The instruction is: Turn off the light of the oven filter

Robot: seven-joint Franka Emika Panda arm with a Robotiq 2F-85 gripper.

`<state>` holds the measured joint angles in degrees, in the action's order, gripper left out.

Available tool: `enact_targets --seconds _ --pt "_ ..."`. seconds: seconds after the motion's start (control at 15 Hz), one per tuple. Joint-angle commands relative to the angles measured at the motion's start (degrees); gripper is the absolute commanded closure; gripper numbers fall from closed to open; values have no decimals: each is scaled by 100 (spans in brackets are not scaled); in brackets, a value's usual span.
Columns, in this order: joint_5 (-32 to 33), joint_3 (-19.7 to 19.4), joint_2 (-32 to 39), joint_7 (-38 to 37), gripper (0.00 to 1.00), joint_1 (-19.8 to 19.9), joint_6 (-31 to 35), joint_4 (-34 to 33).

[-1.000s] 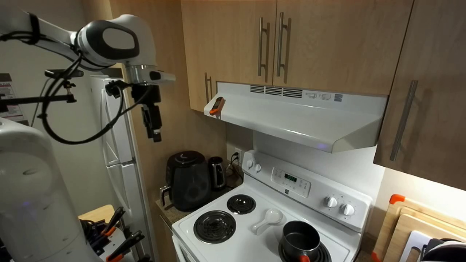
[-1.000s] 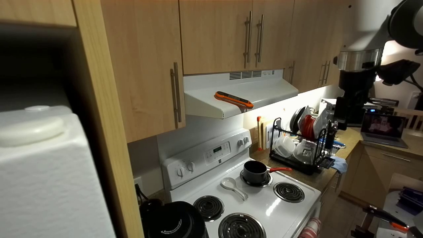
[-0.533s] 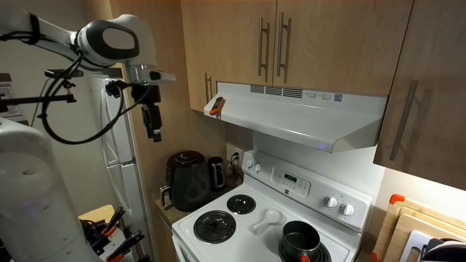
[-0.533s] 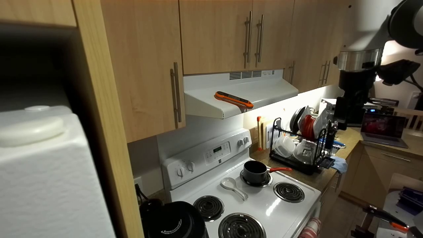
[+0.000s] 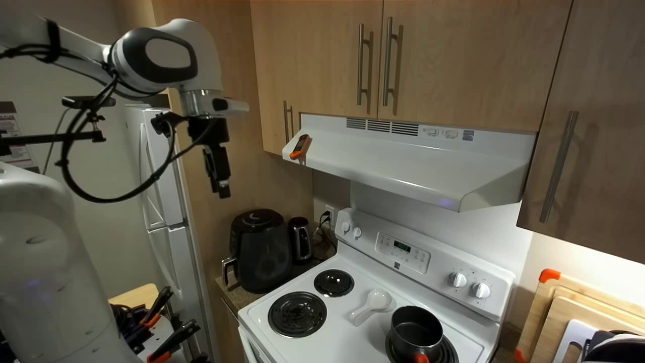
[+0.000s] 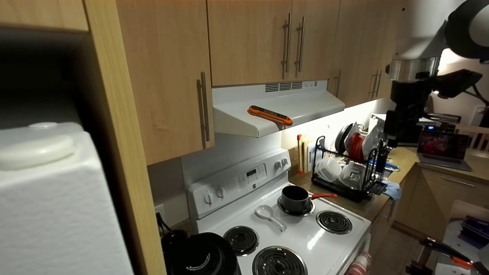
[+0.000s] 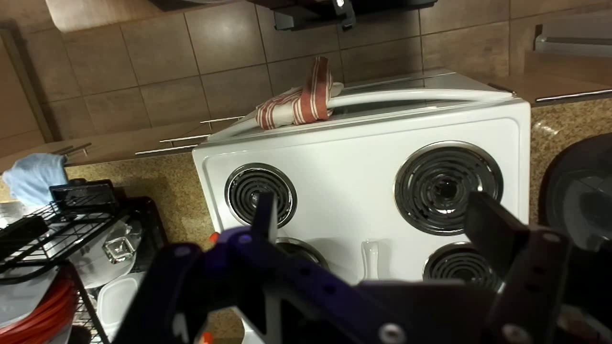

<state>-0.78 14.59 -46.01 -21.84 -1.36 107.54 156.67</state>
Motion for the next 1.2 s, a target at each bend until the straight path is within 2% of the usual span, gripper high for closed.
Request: enact_targets --seconds 0.0,0.4,1.13 --pt "266 -16 113 -118 0 161 424 137" --pt "735 18 435 -294 0 524 1230 141" --pt "1607 -283 1155 -675 0 1648 2631 -298"
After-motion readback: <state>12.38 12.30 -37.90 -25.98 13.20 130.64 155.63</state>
